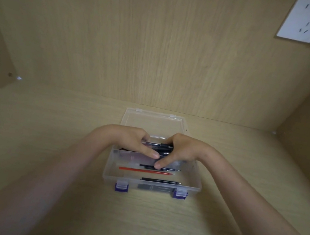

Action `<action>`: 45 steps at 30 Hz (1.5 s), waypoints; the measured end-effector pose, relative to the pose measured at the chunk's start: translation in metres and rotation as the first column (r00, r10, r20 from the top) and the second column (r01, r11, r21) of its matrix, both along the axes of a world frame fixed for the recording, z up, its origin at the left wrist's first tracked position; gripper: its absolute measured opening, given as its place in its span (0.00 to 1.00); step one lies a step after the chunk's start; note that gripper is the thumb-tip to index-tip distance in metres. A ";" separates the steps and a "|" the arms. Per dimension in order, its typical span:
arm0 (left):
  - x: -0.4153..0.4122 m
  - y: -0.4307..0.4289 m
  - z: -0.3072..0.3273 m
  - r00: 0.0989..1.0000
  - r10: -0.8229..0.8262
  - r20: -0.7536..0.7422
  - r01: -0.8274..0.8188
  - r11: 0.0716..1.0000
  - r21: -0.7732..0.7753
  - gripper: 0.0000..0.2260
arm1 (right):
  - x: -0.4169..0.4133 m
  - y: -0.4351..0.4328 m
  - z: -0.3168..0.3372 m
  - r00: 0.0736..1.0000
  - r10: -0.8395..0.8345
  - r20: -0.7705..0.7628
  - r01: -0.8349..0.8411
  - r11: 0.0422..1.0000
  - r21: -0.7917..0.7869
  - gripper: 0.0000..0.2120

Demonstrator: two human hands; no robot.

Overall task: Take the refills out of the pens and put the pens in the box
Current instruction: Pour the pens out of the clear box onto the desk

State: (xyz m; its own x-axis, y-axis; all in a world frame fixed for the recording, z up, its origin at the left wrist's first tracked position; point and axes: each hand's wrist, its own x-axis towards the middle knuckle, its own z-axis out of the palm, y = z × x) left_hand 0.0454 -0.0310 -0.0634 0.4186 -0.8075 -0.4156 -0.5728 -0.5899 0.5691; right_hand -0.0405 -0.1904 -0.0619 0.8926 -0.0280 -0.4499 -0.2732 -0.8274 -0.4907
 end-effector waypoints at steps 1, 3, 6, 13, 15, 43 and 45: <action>-0.001 0.000 0.000 1.000 -0.002 -0.006 0.002 1.000 0.000 0.26 | 0.000 -0.001 -0.001 1.000 0.006 0.003 -0.006 1.000 -0.003 0.26; -0.002 0.001 0.000 1.000 -0.004 -0.024 0.003 1.000 -0.014 0.25 | -0.001 -0.002 -0.001 1.000 0.017 0.012 -0.017 1.000 -0.001 0.25; -0.001 0.001 0.000 0.999 0.013 -0.032 -0.015 0.999 -0.045 0.20 | -0.003 -0.001 0.004 0.999 0.040 -0.001 -0.040 0.999 0.018 0.23; -0.003 -0.002 0.004 0.996 0.077 0.054 -0.069 0.988 -0.138 0.16 | -0.003 -0.010 0.025 0.995 0.098 0.016 -0.099 0.992 0.073 0.13; -0.005 -0.002 0.009 0.992 0.084 0.098 -0.067 0.985 -0.157 0.17 | -0.004 -0.010 0.028 0.995 0.088 0.055 -0.093 0.992 0.082 0.13; -0.141 0.077 -0.065 0.713 0.136 0.687 0.130 0.938 -0.320 0.28 | -0.156 0.068 -0.063 0.758 0.187 0.625 0.093 0.918 -0.386 0.34; -0.133 0.077 -0.060 0.741 0.128 0.660 0.124 0.939 -0.322 0.35 | -0.147 0.068 -0.058 0.764 0.186 0.619 0.100 0.912 -0.397 0.35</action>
State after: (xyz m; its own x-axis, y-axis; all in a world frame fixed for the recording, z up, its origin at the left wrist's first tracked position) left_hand -0.0880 0.0462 -0.1238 0.4847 -0.8371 0.2534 -0.8730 -0.4454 0.1986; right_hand -0.1871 -0.1226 -0.1203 0.9658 -0.0240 0.2582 0.0218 -0.9846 -0.1734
